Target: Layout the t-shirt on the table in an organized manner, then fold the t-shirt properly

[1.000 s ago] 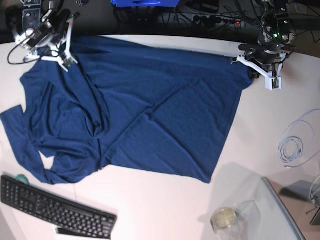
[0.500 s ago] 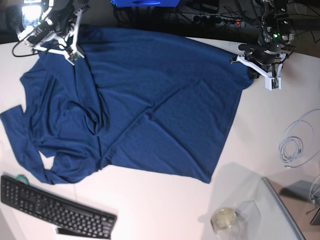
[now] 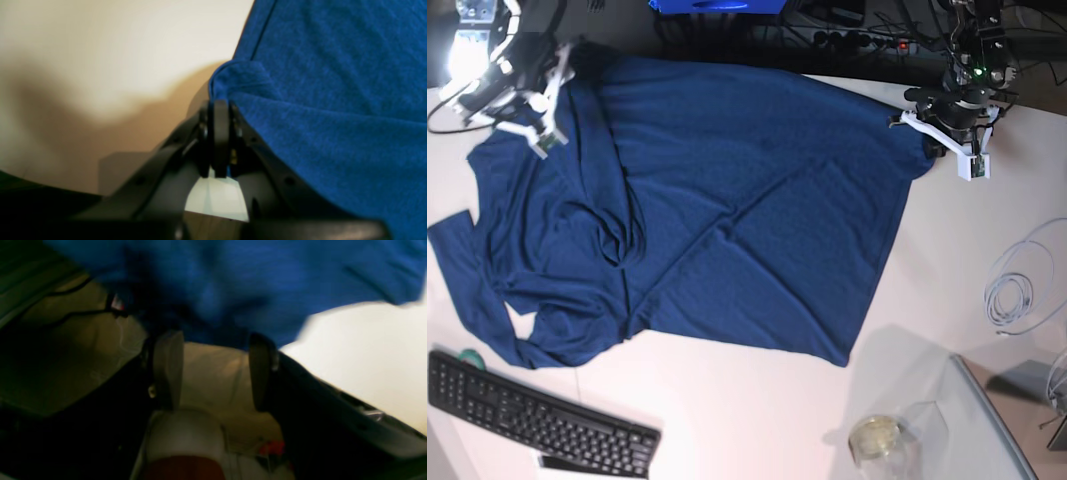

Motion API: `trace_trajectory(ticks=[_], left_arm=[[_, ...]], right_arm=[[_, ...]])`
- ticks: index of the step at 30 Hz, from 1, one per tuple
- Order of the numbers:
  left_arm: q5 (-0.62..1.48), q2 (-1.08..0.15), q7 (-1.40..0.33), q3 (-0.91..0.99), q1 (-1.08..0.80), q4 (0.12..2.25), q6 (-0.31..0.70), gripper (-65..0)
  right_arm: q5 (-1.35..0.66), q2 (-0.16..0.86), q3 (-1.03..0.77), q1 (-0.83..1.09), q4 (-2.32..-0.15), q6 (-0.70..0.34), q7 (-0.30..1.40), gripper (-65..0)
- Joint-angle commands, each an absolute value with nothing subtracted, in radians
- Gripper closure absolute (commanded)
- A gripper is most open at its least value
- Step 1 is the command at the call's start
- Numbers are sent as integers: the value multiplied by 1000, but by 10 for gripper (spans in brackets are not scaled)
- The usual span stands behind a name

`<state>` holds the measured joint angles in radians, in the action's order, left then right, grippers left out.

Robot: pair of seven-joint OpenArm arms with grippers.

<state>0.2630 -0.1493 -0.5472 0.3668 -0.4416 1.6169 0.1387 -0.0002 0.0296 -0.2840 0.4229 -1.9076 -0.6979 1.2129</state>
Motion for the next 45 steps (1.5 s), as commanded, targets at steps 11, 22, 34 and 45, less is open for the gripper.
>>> trace_trajectory(ticks=[11, 22, 34, 45], left_arm=[[266, -156, -530, 372, -444, 1635, 139, 0], [268, -150, -530, 364, -441, 1633, 139, 0], [268, -82, -529, 367, -400, 1635, 139, 0], [269, -58, -529, 377, -429, 1679, 139, 0]], right_arm=[[5, 222, -384, 16, -1294, -698, 954, -9], [5, 323, -326, -248, -797, -698, 753, -14], [5, 371, -76, -504, -483, -698, 512, -15], [-4, 354, -599, -326, -1043, -698, 817, -123]])
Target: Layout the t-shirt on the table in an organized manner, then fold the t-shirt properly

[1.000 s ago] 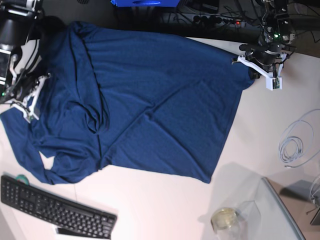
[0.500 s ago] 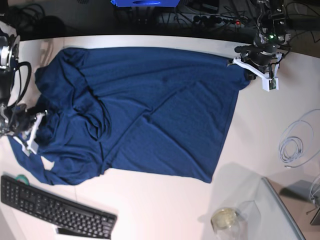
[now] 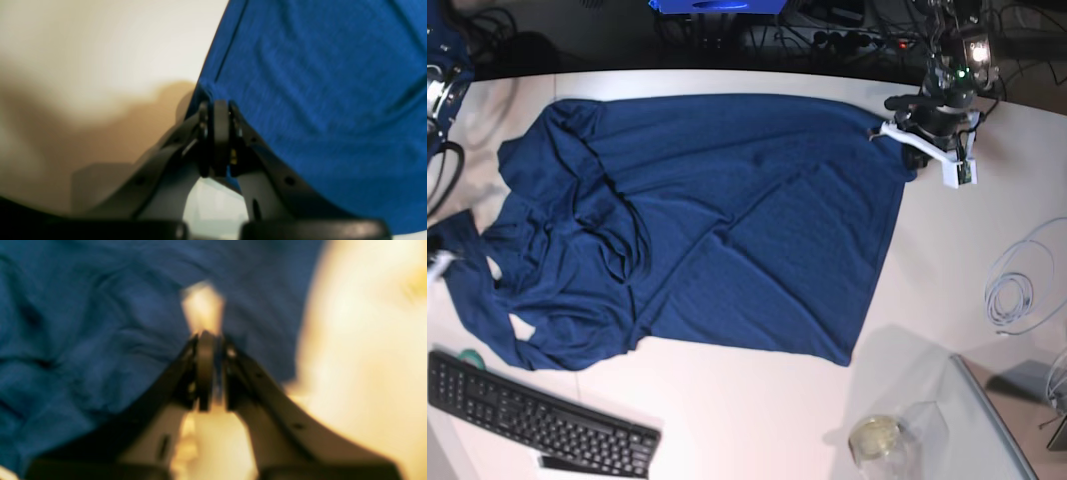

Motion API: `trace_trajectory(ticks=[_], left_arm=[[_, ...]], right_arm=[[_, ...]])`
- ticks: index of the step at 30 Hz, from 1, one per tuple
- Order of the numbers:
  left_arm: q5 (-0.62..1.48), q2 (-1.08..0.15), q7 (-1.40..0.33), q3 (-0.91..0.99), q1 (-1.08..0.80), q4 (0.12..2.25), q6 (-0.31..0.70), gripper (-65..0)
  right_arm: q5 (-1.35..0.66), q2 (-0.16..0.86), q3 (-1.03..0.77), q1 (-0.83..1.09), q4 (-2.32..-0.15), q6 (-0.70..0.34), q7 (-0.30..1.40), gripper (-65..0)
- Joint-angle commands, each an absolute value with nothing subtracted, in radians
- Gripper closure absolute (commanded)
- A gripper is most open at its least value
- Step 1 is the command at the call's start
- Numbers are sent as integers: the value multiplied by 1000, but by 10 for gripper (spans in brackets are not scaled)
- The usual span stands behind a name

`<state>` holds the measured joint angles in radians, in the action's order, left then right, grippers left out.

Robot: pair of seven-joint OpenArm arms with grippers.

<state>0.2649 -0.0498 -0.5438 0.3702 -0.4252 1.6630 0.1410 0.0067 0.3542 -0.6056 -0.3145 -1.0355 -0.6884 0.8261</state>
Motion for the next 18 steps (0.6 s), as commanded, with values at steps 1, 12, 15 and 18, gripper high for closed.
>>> trace_trajectory(ticks=[1, 12, 15, 18], left_arm=[[269, -58, -529, 377, -430, 1679, 139, 0], [269, -56, -529, 377, -429, 1679, 139, 0], [269, -58, -529, 377, -429, 1679, 139, 0], [269, -59, -529, 377, -429, 1679, 139, 0]], right_arm=[[-10, 325, -667, -291, -1130, -698, 863, -180], [-414, 22, -1093, 82, -1564, -698, 1227, -488], [-550, -12, -1090, 140, -1558, -698, 1277, -488], [-598, -38, -1090, 159, -1552, -698, 1277, -488]])
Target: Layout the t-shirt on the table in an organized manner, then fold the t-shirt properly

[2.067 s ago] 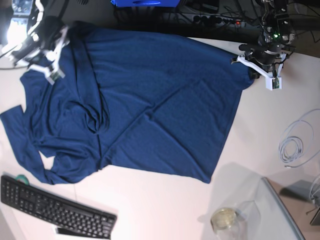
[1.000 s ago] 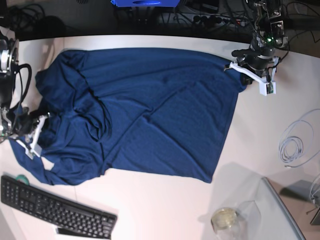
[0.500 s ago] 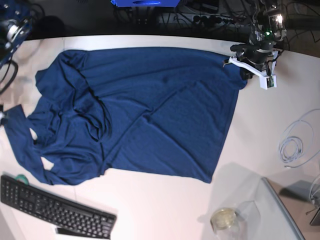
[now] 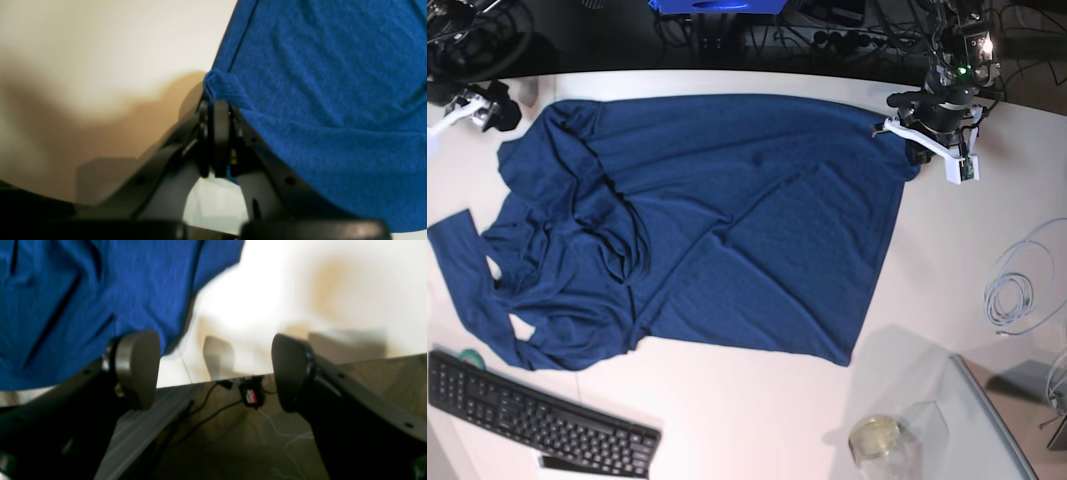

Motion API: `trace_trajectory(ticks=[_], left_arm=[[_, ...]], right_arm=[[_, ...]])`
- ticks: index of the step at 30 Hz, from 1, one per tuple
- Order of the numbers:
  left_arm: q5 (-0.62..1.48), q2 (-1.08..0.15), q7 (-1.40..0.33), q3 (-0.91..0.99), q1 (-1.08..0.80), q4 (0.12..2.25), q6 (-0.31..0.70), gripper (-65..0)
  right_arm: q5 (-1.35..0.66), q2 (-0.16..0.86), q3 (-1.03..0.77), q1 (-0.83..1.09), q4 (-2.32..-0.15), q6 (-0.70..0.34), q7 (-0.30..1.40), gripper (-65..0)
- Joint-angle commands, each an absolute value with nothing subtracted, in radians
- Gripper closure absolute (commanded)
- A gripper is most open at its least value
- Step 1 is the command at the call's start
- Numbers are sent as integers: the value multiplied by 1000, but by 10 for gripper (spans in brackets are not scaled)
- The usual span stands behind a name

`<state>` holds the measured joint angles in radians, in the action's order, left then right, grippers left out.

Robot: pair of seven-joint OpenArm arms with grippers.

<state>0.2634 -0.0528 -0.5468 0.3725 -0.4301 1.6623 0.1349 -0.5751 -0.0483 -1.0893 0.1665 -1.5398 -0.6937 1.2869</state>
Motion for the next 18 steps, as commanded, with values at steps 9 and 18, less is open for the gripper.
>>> trace_trajectory(ticks=[9, 18], left_arm=[[269, -59, -527, 377, -430, 1679, 139, 0], [269, -59, -527, 377, -430, 1679, 139, 0]], right_arm=[[-604, -41, -1089, 125, -1303, -698, 1233, -488], [-604, -27, -1067, 105, -1187, -698, 1175, -489]])
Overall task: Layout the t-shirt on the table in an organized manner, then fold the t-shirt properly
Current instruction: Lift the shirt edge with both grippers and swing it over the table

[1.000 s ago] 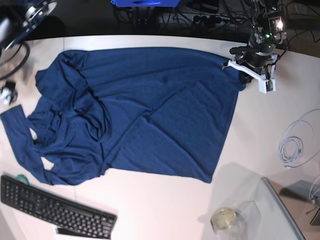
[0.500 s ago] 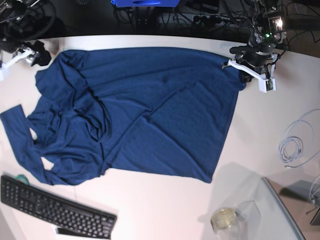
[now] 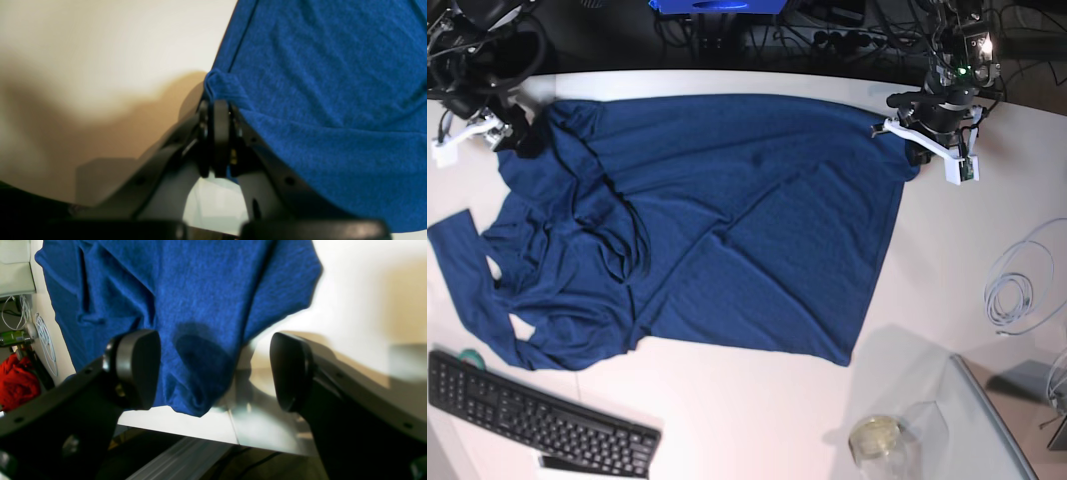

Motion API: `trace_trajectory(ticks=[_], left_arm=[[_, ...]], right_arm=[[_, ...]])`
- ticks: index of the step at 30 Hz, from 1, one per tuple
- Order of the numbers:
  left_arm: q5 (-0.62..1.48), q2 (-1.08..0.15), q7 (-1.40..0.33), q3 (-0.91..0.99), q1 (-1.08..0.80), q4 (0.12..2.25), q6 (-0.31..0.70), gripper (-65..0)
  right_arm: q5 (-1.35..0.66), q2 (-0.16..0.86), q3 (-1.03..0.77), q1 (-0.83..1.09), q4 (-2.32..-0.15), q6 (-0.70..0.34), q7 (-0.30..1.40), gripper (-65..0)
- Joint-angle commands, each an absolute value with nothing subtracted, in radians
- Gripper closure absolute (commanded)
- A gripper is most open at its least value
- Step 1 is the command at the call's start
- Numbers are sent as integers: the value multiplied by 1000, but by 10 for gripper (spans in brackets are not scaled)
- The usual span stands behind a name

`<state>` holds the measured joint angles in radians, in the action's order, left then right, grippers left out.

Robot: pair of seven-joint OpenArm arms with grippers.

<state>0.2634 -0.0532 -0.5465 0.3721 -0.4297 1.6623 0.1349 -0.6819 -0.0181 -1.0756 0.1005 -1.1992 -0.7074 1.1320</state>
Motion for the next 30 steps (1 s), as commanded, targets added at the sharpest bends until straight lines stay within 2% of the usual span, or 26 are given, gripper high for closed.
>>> trace_trajectory(ticks=[1, 4, 9, 11, 15, 17, 18, 19, 21, 24, 30], left_arm=[[269, -59, -527, 377, -430, 1679, 139, 0], [269, -59, -527, 377, -430, 1681, 139, 0], [269, -58, -527, 377, -430, 1681, 139, 0], [269, -58, -527, 377, -430, 1681, 139, 0], [269, -58, -526, 377, -441, 1681, 139, 0], [269, -58, -526, 377, -443, 1681, 139, 0], [271, -58, -526, 377, -444, 1685, 139, 0], [271, -58, -529, 377, -444, 1698, 139, 0], [271, -54, -529, 377, -447, 1732, 139, 0], [271, -54, -529, 377, -463, 1767, 139, 0], [274, -53, -530, 378, -495, 1797, 139, 0]], right_arm=[[-604, -27, -1038, 107, -1187, -698, 1170, -489], [-605, -28, -980, 110, -1184, -698, 1164, -489], [-605, -33, -980, 105, -1187, -698, 1164, -485], [-605, -33, -981, 110, -1190, -698, 1164, -446], [-605, -27, -981, 113, -1190, -698, 1162, -263], [-605, -27, -980, 113, -1191, -698, 1162, -132], [-605, -25, -978, 111, -1191, -698, 1165, -47], [-605, -25, -974, 111, -1191, -698, 1167, 0], [-605, -24, -970, 110, -1201, -698, 1175, -23], [-605, -30, -970, 113, -1256, -698, 1179, 0], [-605, -31, -978, 114, -1377, -698, 1277, -3]])
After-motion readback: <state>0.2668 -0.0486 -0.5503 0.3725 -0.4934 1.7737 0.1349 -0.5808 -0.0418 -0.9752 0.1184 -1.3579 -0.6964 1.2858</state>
